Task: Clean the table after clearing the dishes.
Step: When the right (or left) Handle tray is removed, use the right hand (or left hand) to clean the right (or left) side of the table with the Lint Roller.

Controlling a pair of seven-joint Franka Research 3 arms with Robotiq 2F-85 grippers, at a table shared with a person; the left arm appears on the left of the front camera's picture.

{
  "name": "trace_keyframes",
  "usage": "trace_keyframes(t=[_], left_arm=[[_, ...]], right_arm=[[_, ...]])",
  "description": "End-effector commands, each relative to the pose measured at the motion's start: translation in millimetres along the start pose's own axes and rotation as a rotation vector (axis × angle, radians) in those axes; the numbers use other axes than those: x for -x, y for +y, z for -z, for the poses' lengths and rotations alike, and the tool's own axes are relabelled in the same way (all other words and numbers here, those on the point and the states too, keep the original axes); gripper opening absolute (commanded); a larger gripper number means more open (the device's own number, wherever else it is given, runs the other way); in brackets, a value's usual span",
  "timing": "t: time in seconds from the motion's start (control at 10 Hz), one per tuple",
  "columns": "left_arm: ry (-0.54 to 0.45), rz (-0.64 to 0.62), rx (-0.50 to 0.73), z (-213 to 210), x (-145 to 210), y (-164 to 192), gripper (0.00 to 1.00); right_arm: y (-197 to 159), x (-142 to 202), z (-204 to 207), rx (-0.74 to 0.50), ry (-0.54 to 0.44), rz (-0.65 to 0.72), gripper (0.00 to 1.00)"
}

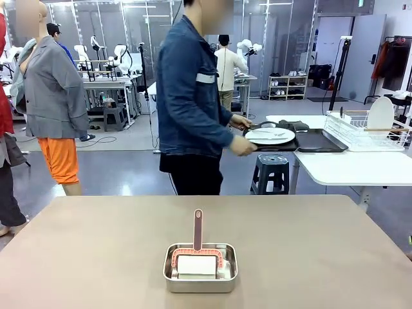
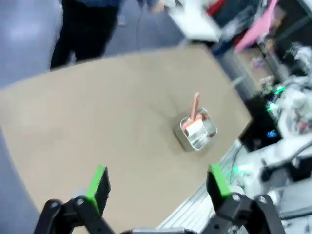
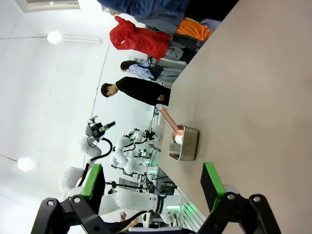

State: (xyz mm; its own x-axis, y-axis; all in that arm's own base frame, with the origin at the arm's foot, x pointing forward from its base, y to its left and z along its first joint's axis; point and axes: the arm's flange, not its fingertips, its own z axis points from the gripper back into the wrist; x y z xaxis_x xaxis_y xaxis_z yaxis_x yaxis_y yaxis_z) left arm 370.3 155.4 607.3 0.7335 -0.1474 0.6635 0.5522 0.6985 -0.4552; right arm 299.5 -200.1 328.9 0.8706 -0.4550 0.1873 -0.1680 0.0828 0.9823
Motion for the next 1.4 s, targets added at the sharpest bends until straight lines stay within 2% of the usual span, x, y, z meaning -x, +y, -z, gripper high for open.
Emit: trace_keyframes(t=[0.0, 0.2, 0.4, 0.6, 0.8, 1.3], left_arm=[[0.174, 0.167, -0.098, 51, -40, -34, 1.00], [0.332, 0.319, -0.158, 123, -72, -75, 1.00], [0.480, 0.437, -0.164, 186, -72, -101, 1.00], [0.559, 0.535, -0.137, 233, -64, -120, 1.00], [0.569, 0.541, -0.085, 243, -62, -126, 1.00], [0.584, 0.534, -0.101, 248, -63, -127, 1.00]], right_arm=[[2, 3, -2, -0.009, -0.005, -0.004, 1.00], [2, 3, -2, -0.009, -0.005, -0.004, 1.00], [2, 3, -2, -0.009, -0.005, -0.004, 1.00], [2, 3, -2, -0.009, -0.005, -0.004, 1.00], [2, 3, -2, -0.009, -0.005, -0.004, 1.00], [2, 3, -2, -0.009, -0.005, -0.004, 1.00]])
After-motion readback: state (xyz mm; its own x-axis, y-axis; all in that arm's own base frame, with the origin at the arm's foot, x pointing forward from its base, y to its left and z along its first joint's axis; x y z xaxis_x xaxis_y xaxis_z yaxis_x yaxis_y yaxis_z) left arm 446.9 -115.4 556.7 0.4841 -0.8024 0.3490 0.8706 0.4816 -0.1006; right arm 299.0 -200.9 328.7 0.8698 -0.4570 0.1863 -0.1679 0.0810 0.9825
